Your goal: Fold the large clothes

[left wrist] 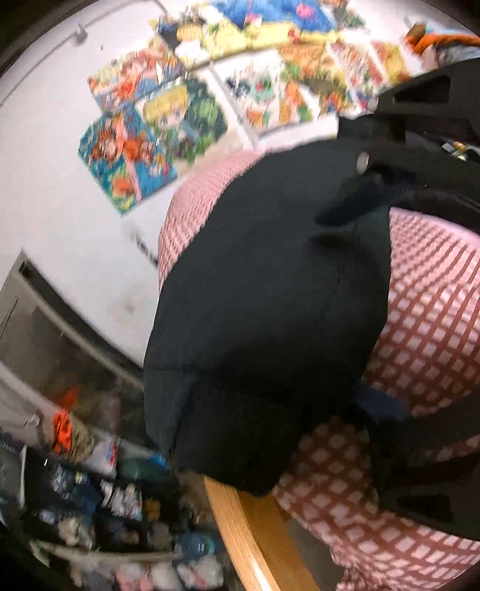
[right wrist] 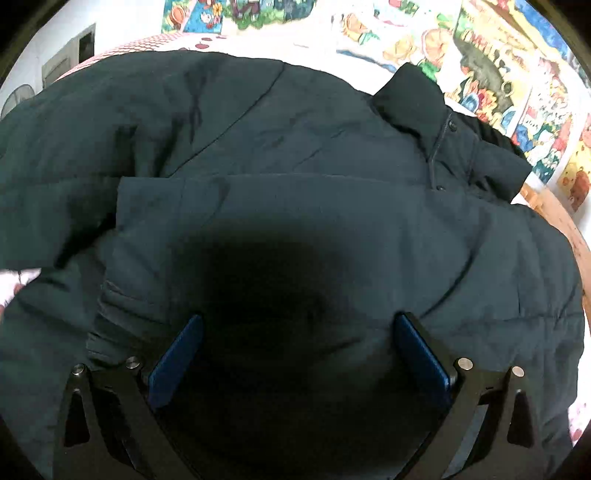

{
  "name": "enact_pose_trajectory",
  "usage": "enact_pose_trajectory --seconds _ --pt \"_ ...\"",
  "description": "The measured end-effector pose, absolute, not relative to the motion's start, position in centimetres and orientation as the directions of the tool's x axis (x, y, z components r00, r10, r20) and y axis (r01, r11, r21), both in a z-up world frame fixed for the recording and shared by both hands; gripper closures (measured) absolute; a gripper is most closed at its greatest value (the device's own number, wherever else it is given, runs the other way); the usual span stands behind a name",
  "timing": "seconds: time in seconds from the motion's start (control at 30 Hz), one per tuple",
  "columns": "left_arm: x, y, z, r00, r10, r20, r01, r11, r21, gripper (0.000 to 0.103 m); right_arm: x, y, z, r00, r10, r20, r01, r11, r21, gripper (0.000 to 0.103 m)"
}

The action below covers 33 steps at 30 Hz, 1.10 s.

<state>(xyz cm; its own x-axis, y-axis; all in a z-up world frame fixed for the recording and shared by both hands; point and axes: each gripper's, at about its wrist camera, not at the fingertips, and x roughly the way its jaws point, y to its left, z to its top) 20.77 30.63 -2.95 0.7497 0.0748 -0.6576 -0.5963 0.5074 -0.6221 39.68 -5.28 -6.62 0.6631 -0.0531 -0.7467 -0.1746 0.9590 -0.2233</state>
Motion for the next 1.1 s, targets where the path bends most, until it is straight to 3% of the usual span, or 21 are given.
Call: enact_pose_trajectory --seconds 0.07,0.23,0.4,0.63,0.8,1.1 --pt "20.8 30.7 -3.2 0.734 0.107 -0.67 -0.621 0.507 -0.598 0.043 38.9 -5.0 -6.8 0.69 -0.062 -0.721 -0.168 0.956 -0.242 0.002" --pt "21.3 30.9 -2.5 0.7 0.146 -0.699 -0.648 0.54 -0.537 0.076 37.8 -5.7 -5.1 0.706 -0.051 -0.707 -0.161 0.96 -0.23 0.002" --pt "21.6 29.6 0.1 0.706 0.192 -0.682 -0.628 0.615 -0.477 0.09 35.5 -9.3 -0.5 0.684 0.025 -0.729 -0.168 0.978 -0.124 0.002" --pt "22.8 25.5 7.5 0.759 0.279 -0.589 -0.53 0.79 -0.308 0.094 29.5 -16.6 2.0 0.673 0.036 -0.739 -0.119 0.991 -0.06 0.002" --pt "24.2 19.2 13.1 0.802 0.32 -0.505 -0.413 0.907 -0.081 0.095 26.5 -20.4 2.8 0.697 0.037 -0.716 -0.099 0.994 -0.045 0.002" --pt "25.3 7.2 18.2 0.859 0.204 -0.469 -0.174 0.979 0.107 0.096 23.7 -25.1 3.7 0.719 0.022 -0.695 -0.064 0.997 -0.035 0.002"
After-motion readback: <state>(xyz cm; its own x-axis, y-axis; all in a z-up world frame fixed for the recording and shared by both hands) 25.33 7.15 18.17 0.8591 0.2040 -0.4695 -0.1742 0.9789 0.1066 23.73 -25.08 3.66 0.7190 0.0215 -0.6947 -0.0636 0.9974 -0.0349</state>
